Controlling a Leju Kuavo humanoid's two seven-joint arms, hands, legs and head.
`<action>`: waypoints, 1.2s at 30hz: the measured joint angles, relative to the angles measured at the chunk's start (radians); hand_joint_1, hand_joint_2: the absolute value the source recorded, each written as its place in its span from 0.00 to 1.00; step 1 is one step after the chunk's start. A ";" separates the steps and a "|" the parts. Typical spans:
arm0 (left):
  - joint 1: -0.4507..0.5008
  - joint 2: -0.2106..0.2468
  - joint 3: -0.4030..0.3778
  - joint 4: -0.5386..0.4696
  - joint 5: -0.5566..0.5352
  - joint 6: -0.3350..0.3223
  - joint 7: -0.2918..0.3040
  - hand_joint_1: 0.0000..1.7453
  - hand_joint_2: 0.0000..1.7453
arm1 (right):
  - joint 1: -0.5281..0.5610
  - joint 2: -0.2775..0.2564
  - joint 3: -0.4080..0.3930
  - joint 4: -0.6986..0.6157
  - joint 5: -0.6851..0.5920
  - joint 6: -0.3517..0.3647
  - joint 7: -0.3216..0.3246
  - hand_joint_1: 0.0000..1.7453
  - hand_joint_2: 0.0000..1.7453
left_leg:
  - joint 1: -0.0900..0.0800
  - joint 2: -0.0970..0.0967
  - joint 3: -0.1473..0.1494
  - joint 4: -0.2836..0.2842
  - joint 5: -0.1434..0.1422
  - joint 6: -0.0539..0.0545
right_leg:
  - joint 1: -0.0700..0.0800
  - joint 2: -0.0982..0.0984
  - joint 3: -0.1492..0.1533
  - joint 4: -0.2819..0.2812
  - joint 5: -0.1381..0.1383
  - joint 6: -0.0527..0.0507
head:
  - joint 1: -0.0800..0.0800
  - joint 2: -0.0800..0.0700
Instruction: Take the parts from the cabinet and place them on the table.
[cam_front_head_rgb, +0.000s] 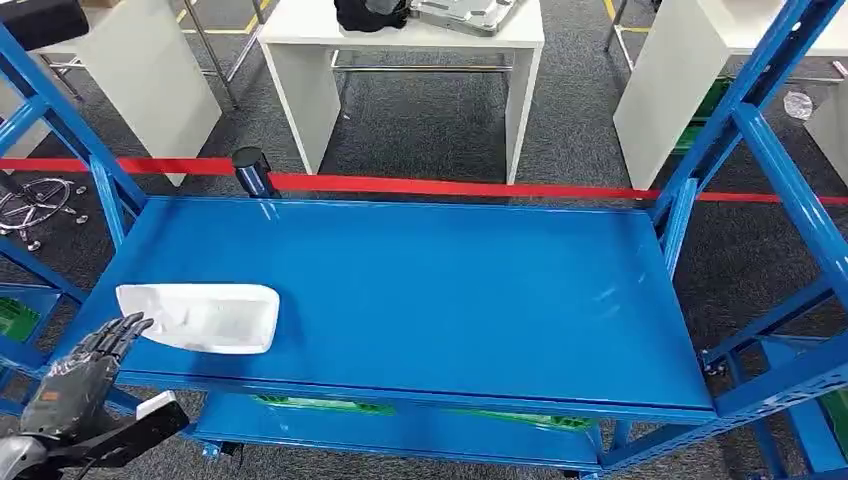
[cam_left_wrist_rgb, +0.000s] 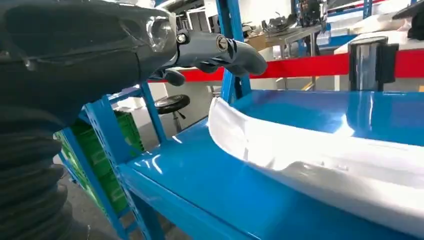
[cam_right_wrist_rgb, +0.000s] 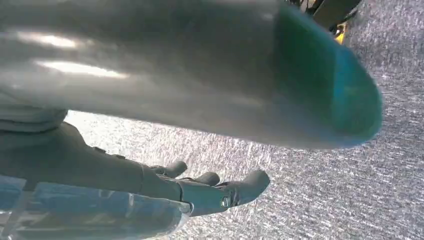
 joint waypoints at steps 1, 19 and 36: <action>-0.002 0.000 0.003 0.003 0.000 0.000 0.000 0.00 1.00 | -0.001 0.000 0.001 0.000 0.001 0.003 -0.002 0.00 0.00 | 0.000 0.000 0.015 -0.037 0.029 0.003 | 0.002 0.000 0.001 0.000 0.000 0.000 | 0.000 0.000; -0.117 -0.029 0.010 0.109 -0.063 -0.008 -0.034 0.00 1.00 | -0.019 0.001 0.025 0.000 0.019 0.024 -0.029 0.00 0.00 | -0.011 0.001 0.149 -0.314 0.146 0.050 | -0.008 -0.003 -0.007 0.028 -0.010 0.058 | 0.004 0.000; -0.237 -0.045 -0.031 0.216 -0.092 -0.015 -0.064 0.00 1.00 | -0.032 0.006 0.036 0.000 0.031 0.031 -0.031 0.00 0.00 | -0.018 0.002 0.144 -0.297 0.124 0.039 | 0.010 0.003 -0.008 0.006 0.001 0.004 | -0.002 0.000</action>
